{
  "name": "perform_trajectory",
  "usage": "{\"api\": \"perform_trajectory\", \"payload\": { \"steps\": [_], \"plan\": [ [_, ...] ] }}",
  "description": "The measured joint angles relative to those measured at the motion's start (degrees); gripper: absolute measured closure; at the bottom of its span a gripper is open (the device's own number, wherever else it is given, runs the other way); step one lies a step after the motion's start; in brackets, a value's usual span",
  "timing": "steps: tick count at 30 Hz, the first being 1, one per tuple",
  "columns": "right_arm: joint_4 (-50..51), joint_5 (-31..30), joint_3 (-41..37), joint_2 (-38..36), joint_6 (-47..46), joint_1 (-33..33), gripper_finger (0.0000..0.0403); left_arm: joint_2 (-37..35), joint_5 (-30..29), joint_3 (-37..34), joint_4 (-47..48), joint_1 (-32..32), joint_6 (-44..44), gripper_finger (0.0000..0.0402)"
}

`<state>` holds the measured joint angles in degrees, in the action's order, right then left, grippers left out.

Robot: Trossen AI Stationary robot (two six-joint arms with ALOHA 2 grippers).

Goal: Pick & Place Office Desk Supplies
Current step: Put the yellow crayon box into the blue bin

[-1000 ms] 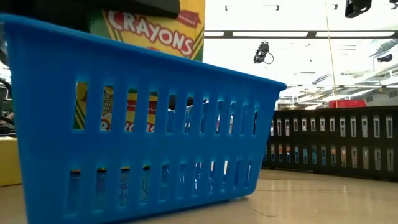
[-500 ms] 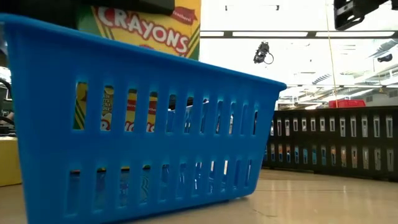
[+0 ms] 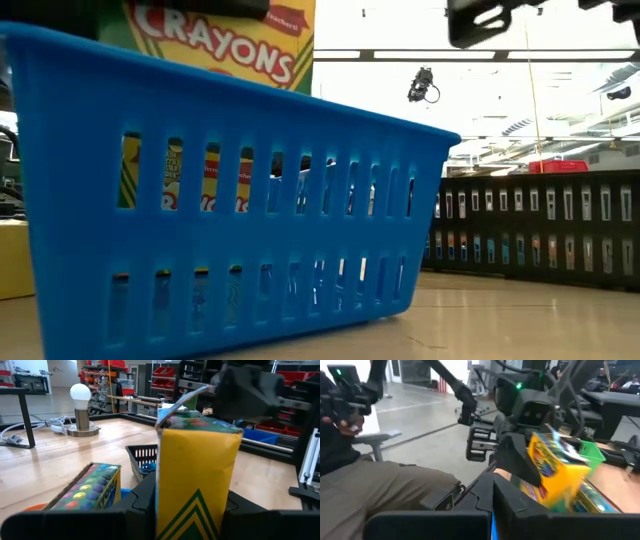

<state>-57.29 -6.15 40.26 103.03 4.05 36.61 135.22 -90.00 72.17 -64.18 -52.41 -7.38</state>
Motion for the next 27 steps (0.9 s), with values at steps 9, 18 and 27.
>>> {"api": "perform_trajectory", "payload": {
  "steps": [9,18,27],
  "plan": [
    [9.4,-3.9,7.6,4.7,-3.2,-2.4,0.0401,0.0,0.0,-0.1,1.6,0.4,-1.0,0.0298],
    [17.5,-3.9,14.8,9.7,-5.2,-3.2,0.0402,0.0,0.0,-0.1,3.9,1.2,-3.8,0.0298],
    [24.1,-7.0,18.7,11.5,-8.0,-4.0,0.0402,0.0,0.0,-0.1,4.6,1.4,-5.6,0.0298]
  ]
}}
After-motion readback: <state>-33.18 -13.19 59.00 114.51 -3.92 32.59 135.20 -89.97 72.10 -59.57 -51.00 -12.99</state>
